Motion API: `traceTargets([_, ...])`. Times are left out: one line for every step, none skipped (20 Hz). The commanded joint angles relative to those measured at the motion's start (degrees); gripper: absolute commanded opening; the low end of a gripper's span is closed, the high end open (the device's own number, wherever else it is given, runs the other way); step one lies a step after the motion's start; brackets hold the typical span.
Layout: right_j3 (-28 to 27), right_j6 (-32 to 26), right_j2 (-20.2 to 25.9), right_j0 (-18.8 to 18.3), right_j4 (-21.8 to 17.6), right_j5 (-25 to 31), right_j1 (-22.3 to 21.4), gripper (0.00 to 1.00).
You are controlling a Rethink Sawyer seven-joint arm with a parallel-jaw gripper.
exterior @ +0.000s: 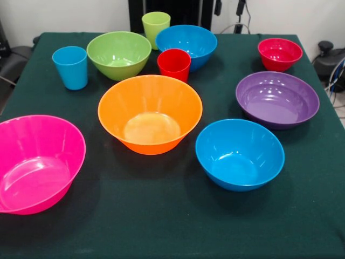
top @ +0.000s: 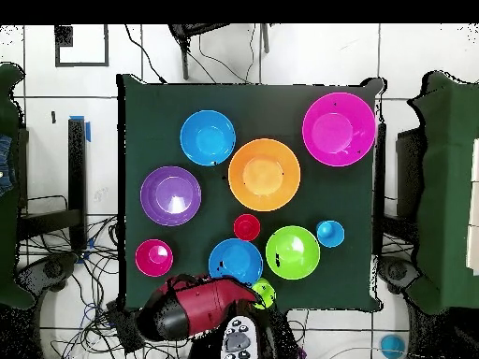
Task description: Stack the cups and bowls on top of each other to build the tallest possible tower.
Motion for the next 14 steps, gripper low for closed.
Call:
traceTargets([-3.8,0.4,6.0,-1.5,-1.0,4.6,2.7,1.00])
traceTargets([-4.9,0.2,5.9,-1.6,-1.5,4.0,3.5,1.00])
traceTargets([-5.4,0.2,5.8,-1.6,-1.7,3.6,3.9,1.00])
traceTargets([-6.0,0.3,5.7,-1.6,-1.9,2.9,4.5,1.00])
traceTargets([-6.7,0.5,5.5,-1.7,-2.0,2.3,5.0,1.00])
traceTargets([-7.3,0.3,5.7,-1.9,-2.1,1.9,5.4,1.00])
traceTargets([-8.0,0.2,5.9,-2.1,-2.2,1.6,5.8,1.00])
traceTargets([-8.7,-0.3,6.5,-2.5,-2.2,1.8,6.2,1.00])
traceTargets([-9.4,-0.5,6.7,-2.5,-2.2,2.1,6.4,1.00])
traceTargets([-10.4,-0.8,7.2,-2.9,-1.9,2.6,6.8,1.00])
traceTargets([-10.9,-0.8,7.4,-2.9,-1.6,3.0,7.0,1.00])
traceTargets([-11.9,-0.5,7.6,-2.9,-0.8,3.8,7.2,1.00])
traceTargets([-12.6,-0.4,7.6,-2.8,-0.5,4.4,7.4,1.00])
traceTargets([-13.7,-0.6,7.9,-2.8,0.0,5.7,7.8,1.00])
